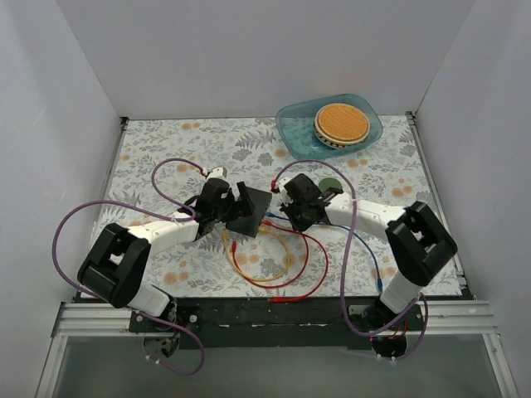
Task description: Insert the plug into the switch port
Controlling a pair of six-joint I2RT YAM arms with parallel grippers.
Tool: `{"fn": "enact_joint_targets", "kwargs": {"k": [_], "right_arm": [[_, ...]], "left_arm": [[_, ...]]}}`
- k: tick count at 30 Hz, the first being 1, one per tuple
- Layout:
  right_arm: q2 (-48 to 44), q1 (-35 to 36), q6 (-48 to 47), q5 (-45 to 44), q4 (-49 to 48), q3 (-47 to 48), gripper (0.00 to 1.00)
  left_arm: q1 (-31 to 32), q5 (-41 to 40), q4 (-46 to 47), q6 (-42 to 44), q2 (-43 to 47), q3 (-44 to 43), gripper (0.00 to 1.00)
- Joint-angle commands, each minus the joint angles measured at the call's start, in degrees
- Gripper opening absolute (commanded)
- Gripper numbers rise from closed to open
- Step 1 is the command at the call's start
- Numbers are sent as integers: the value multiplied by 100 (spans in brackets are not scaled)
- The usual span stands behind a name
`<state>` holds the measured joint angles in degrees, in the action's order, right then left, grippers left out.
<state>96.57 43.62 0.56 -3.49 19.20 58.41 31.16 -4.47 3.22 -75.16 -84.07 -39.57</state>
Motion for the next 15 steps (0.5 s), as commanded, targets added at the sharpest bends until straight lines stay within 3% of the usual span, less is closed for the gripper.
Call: {"fn": "enact_joint_targets", "kwargs": {"k": [1, 7, 11, 15], "right_arm": [[-1567, 24, -328, -406, -74, 30, 1], [-3737, 33, -460, -1347, -899, -76, 1], [-4629, 33, -706, -1962, -1453, 30, 1], [-5078, 33, -882, -2007, -1867, -40, 1]], "left_arm": [[13, -45, -24, 62, 66, -182, 98], [13, -63, -6, 36, 49, -174, 98], [13, -54, -15, 10, -4, -191, 98], [13, -28, -6, -25, -13, -191, 98]]}}
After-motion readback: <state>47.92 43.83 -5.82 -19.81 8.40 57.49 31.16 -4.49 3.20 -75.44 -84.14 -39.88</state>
